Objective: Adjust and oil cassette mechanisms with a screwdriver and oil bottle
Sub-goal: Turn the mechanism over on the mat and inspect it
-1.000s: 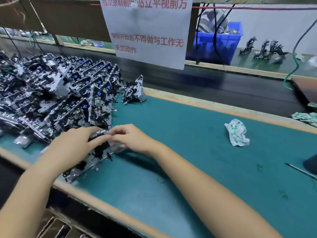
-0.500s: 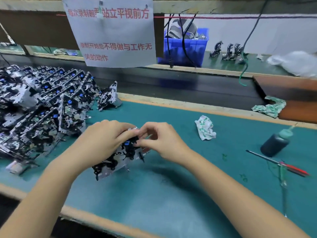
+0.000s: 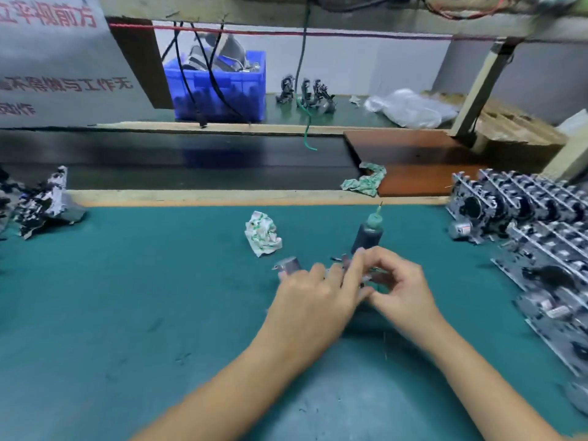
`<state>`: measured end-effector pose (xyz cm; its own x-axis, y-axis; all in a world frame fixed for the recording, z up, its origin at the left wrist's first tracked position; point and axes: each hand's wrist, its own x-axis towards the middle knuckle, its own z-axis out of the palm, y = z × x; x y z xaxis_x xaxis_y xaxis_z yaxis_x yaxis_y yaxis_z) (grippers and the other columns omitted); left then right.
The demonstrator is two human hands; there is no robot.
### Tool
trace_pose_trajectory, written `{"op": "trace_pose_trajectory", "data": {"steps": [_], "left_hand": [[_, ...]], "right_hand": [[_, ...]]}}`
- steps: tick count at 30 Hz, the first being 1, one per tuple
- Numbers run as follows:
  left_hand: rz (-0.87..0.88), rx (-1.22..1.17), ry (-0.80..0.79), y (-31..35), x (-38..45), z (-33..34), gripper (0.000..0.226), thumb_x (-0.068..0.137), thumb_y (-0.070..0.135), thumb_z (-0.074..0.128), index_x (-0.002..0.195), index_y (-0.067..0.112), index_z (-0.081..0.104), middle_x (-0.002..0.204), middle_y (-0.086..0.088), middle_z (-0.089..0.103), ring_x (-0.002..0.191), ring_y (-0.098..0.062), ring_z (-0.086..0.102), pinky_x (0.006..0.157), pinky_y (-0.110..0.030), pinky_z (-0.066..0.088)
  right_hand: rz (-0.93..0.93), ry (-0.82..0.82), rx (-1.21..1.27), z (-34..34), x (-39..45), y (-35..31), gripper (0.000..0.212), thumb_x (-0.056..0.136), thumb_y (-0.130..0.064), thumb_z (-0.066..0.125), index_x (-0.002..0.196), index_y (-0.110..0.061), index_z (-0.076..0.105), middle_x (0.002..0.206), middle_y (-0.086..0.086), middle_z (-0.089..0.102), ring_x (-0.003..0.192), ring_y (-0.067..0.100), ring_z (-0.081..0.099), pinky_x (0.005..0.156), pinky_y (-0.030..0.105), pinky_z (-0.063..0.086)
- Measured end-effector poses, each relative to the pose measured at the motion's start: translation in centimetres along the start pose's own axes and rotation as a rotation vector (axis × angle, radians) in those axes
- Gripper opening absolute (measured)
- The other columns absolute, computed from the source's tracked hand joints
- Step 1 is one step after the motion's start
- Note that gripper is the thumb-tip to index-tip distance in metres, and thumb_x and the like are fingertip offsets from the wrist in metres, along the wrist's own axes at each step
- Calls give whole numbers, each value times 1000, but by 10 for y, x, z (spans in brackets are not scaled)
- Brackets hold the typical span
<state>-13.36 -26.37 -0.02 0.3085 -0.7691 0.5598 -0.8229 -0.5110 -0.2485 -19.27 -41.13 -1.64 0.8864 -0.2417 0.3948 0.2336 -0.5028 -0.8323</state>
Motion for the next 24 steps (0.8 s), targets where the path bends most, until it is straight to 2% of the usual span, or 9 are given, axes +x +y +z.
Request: {"op": "trace_pose_trajectory", "data": {"steps": [3,6,8,10,14,16,20,22,24], "left_hand": [[33,-81,91,24,-11,20,41,93,44,44,104,17,74,84,5,70,73,-14,66,51,-23,46],[89,-125,75,28,-19,25,43,78,49,64,107,18,72,103,-2,71,93,-19,66,72,-28,51],[150,-128,40,28,-27,27,48,75,47,66,115,21,68,118,-7,66,109,-22,60,87,-35,46],[204,-121,33,26,-36,28,51,78,43,61,124,20,58,130,-9,59,120,-23,50,95,-38,39],[249,-113,-17,20,-40,30,57,77,42,62,127,19,48,131,-9,59,122,-25,45,98,-41,36],[256,-112,-51,21,-37,30,59,77,46,61,127,19,48,130,-8,60,122,-26,46,99,-41,35],[185,-195,-147,24,-29,29,64,82,54,53,135,19,43,132,-9,58,123,-25,53,102,-43,34],[203,-245,-177,21,-26,27,74,79,61,56,137,19,40,137,-8,53,129,-24,47,106,-46,31],[291,-304,-163,11,-27,27,87,75,68,59,143,21,32,149,-6,39,137,-23,35,111,-48,24]], "right_hand": [[-13,-15,-102,-10,-19,18,24,58,12,50,75,-1,62,84,4,67,83,11,62,75,19,50],[-73,35,-189,-19,-26,29,27,54,19,45,55,-3,61,83,0,69,90,6,62,78,22,50],[-88,51,-198,-24,-26,30,31,55,16,45,49,-8,65,75,-5,69,82,7,63,71,26,52],[-111,23,-207,-24,-28,27,31,58,10,48,49,-12,66,72,-6,70,75,10,65,68,27,53],[-149,-33,-265,-22,-30,26,35,53,14,44,51,-10,70,74,-4,73,78,11,67,72,23,53],[-169,-9,-296,-23,-30,28,34,58,11,44,53,-10,71,75,-5,73,81,10,65,76,19,51],[-121,55,-432,-26,-29,32,35,62,15,52,71,-9,75,79,-6,71,83,5,62,83,16,47],[-85,43,-443,-27,-29,32,32,64,17,54,73,-8,73,80,-8,70,82,3,60,81,14,46],[-71,51,-445,-24,-30,31,31,64,15,53,73,-9,71,79,-13,66,80,1,58,80,10,44]]}}
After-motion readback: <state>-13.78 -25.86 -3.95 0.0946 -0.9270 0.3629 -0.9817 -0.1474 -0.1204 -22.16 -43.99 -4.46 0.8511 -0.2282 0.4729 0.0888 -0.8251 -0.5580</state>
